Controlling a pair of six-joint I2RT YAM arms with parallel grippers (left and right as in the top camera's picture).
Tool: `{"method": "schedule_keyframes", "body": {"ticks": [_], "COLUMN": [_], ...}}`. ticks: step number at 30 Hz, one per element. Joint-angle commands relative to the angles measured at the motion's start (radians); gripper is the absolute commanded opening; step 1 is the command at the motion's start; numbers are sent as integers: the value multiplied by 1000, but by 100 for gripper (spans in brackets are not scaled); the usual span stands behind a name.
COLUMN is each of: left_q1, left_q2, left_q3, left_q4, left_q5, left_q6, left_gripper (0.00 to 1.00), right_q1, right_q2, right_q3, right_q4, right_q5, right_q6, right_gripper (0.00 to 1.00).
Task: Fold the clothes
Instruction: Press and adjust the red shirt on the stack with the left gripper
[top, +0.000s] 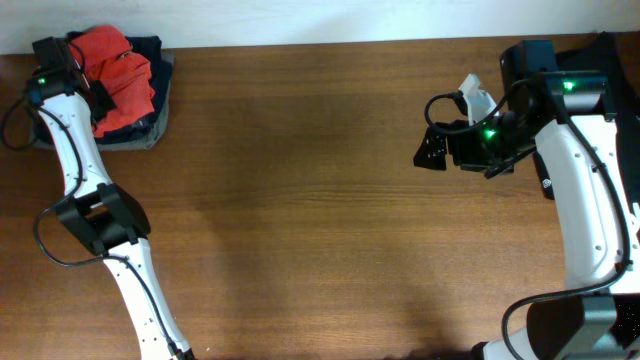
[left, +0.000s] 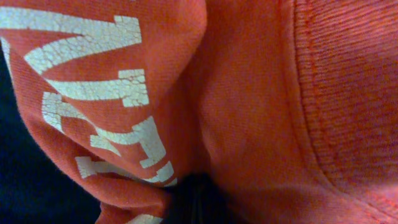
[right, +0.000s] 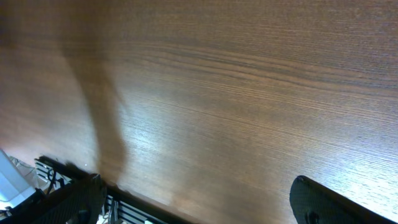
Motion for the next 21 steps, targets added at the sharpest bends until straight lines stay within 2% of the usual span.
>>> {"method": "schedule_keyframes", "body": {"ticks": [1,7,10,16,17,21], "left_q1": [-19,-19,-19,-19,-19,-18], "left_q2": [-11,-94,-127,-122,-114,-98], "left_q3": [29,116,119,89,59,-25], "left_q4": [-18,-6,52,298,379,505], "left_q5": [13,12,12,5,-8,-32], "left_q6": [-16,-16,-16,-16,-16,-11], "left_gripper": [0,1,1,4,4,4], "right_q1": [-7,-7,-7,-7,-7,-7], "right_q2": [-23,-23,-23,-23,-23,-23], "right_q3": [-3,-3,-3,-3,-3,-3], "right_q4": [2,7,14,19,18,17], "right_q5": [9,9,9,9,9,9], "right_q6": [3,4,4,4,4,4], "right_gripper": [99,99,99,99,99,99]}}
